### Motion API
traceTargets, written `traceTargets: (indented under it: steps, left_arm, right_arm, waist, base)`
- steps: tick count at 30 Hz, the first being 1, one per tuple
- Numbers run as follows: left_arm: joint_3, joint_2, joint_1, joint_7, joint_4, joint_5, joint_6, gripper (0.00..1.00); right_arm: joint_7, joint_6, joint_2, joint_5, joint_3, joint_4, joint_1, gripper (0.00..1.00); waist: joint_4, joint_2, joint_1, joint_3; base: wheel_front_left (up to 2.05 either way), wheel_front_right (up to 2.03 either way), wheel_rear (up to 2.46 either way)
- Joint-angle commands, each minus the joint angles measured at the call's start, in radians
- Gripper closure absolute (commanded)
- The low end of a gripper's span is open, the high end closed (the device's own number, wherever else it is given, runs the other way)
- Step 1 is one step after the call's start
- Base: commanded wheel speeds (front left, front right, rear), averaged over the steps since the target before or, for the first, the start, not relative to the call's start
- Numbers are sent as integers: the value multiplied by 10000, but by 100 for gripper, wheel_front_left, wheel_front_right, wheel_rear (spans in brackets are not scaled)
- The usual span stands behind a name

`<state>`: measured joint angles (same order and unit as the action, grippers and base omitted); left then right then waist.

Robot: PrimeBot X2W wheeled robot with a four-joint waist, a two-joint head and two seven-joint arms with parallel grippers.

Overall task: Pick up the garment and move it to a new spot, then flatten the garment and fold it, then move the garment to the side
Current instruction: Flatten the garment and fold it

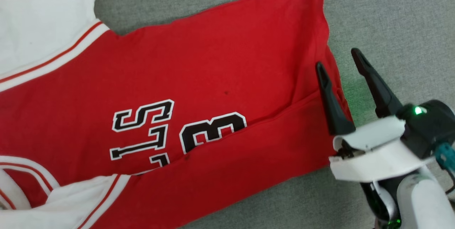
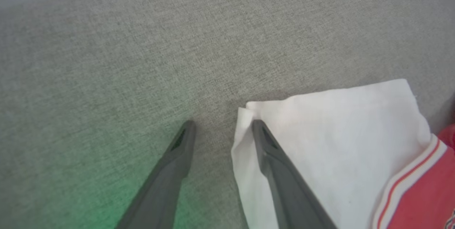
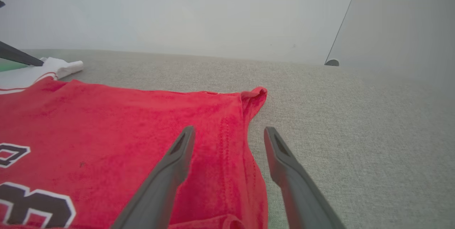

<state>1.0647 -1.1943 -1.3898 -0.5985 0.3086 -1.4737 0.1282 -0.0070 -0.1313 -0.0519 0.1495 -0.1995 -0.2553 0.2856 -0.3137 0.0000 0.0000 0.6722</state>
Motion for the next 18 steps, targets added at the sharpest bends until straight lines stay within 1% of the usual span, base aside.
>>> traceTargets:
  steps: [1,3,6,8,11,14,16,18]
  left_arm:
    - [504,395,471,-242,-138,51,49,100]
    - [591,428,510,-218,-203,-135,48,100]
    - [612,492,361,-110,-295,-216,48,100]
    - [674,573,263,-154,-400,-302,48,100]
    - [732,695,87,-36,-578,-261,45,100]
    - [816,896,-61,110,-729,-227,42,100]
    - [931,1089,-122,183,-816,-199,39,100]
    - [1003,1232,-243,241,-883,-166,37,100]
  right_arm:
    - [170,11,29,31,41,-51,240,0]
    - [880,11,23,-84,209,-71,544,0]
    - [2408,13,22,-355,368,-155,1342,0]
    - [3652,11,31,-503,472,-135,1983,0]
    - [5703,11,28,-413,789,6,3072,0]
    - [7738,13,13,68,1455,407,3920,0]
    - [9224,11,31,202,1688,688,4392,0]
    - [10143,11,-6,328,2229,846,4967,0]
  waist:
    - [48,0,0,-27]
    - [116,0,0,-75]
    - [293,0,0,-112]
    - [440,0,0,-117]
    - [687,0,0,-72]
    - [1003,0,0,6]
    - [1265,0,0,65]
    - [1494,0,0,180]
  base:
    - [0,0,0]
    - [0,0,0]
    - [0,0,0]
    - [0,0,0]
    - [0,0,0]
    - [0,0,0]
    - [0,0,0]
    - [0,0,0]
